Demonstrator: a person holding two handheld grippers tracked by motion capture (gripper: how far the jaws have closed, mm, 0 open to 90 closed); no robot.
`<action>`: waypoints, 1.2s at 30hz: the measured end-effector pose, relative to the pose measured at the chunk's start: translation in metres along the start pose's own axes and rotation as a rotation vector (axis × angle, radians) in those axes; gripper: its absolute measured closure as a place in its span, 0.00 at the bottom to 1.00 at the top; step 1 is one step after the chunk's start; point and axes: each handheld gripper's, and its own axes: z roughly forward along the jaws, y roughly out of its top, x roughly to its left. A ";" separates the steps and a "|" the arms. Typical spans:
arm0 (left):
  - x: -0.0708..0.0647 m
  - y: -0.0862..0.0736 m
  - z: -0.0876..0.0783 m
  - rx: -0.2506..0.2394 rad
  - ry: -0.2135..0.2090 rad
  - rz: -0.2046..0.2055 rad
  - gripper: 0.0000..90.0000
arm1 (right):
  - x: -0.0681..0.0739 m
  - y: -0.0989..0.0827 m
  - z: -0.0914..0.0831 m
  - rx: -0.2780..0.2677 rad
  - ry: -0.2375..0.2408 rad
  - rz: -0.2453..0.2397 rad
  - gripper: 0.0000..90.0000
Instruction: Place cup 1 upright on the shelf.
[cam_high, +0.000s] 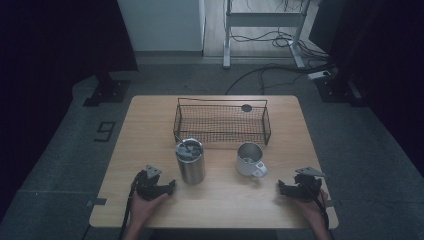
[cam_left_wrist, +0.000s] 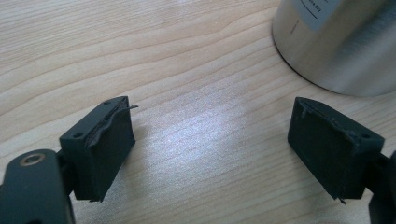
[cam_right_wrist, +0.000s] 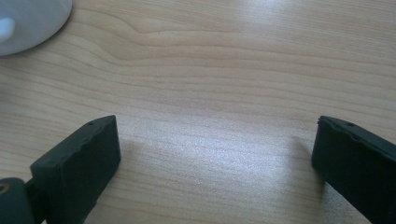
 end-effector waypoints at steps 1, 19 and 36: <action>0.000 0.000 0.000 0.000 0.000 0.000 0.16 | 0.000 0.000 0.000 0.000 0.000 0.000 0.01; -0.004 -0.002 -0.003 0.001 0.016 -0.016 0.16 | 0.000 0.000 0.000 -0.002 -0.003 0.003 0.02; -0.004 0.005 -0.032 -0.090 -0.007 -0.060 0.16 | 0.000 0.000 0.000 -0.003 -0.005 0.006 0.03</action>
